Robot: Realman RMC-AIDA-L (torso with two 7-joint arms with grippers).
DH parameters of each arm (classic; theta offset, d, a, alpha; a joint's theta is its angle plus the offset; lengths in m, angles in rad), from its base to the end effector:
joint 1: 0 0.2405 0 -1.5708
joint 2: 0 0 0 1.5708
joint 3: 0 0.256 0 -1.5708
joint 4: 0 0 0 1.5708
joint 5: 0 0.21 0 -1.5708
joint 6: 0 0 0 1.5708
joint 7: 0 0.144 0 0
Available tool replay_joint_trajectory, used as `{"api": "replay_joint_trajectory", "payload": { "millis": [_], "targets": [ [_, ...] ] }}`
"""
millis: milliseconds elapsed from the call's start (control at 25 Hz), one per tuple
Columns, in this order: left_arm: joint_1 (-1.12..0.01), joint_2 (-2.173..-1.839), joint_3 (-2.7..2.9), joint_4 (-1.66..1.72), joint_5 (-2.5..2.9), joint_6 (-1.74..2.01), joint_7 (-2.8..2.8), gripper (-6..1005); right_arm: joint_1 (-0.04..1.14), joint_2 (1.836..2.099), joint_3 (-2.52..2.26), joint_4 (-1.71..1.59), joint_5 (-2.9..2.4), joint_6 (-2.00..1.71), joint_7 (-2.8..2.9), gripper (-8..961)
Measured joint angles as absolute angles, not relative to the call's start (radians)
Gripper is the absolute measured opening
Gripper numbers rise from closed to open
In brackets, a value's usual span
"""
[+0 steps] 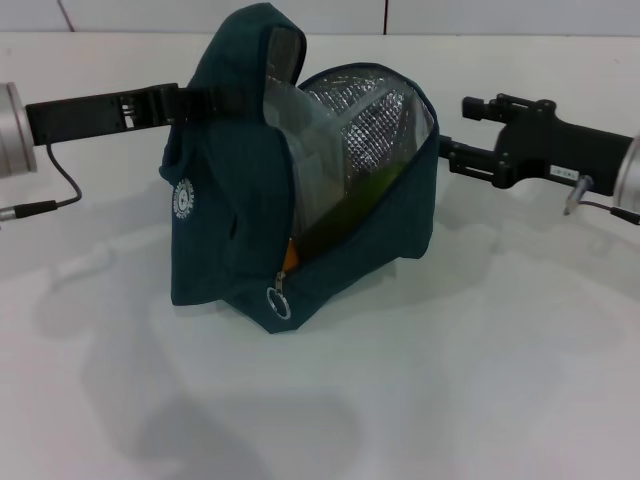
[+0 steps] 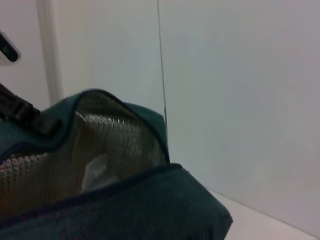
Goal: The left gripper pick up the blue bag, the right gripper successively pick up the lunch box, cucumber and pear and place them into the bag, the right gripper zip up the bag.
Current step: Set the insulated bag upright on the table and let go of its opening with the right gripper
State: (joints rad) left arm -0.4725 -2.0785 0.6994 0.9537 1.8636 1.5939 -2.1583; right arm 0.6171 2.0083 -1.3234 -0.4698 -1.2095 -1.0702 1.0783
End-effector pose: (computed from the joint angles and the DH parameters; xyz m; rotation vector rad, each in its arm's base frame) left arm -0.2377 0.3444 0.0605 -2.4265 -1.3433 -0.9491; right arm 0.2225 0.3909 -0.0318 -2.5017 0.3765 0.7149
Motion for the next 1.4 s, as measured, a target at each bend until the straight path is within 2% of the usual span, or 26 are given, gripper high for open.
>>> {"api": "replay_joint_trajectory", "payload": {
  "millis": [200,440,840,1080,1280,1400],
  "targets": [
    [-0.481,-2.079,0.701,0.954,1.864,1.594,-2.159,44,0.655,2.014,-1.325,-0.444,-1.219,-1.045,1.072,652],
    [-0.484,-2.079,0.701,0.954,1.864,1.594,-2.159,44,0.662,2.020,-1.335,-0.449,-1.223,-1.029,1.047,580],
    [-0.480,-2.079,0.701,0.954,1.864,1.596,-2.159,44,0.644,2.024,-1.327,-0.460,-1.206,-1.071,0.989,331],
    [-0.482,-2.079,0.707,0.954,1.864,1.603,-2.159,44,0.620,2.014,-1.317,-0.494,-1.152,-1.104,0.991,114],
    [-0.480,-2.082,0.740,0.955,1.816,1.645,-2.156,45,0.577,2.013,-1.262,-0.569,-1.149,-1.190,1.007,42],
    [-0.467,-2.084,0.797,0.959,1.753,1.652,-2.154,45,0.529,2.009,-1.233,-0.662,-1.149,-1.229,1.063,42]
  ]
}}
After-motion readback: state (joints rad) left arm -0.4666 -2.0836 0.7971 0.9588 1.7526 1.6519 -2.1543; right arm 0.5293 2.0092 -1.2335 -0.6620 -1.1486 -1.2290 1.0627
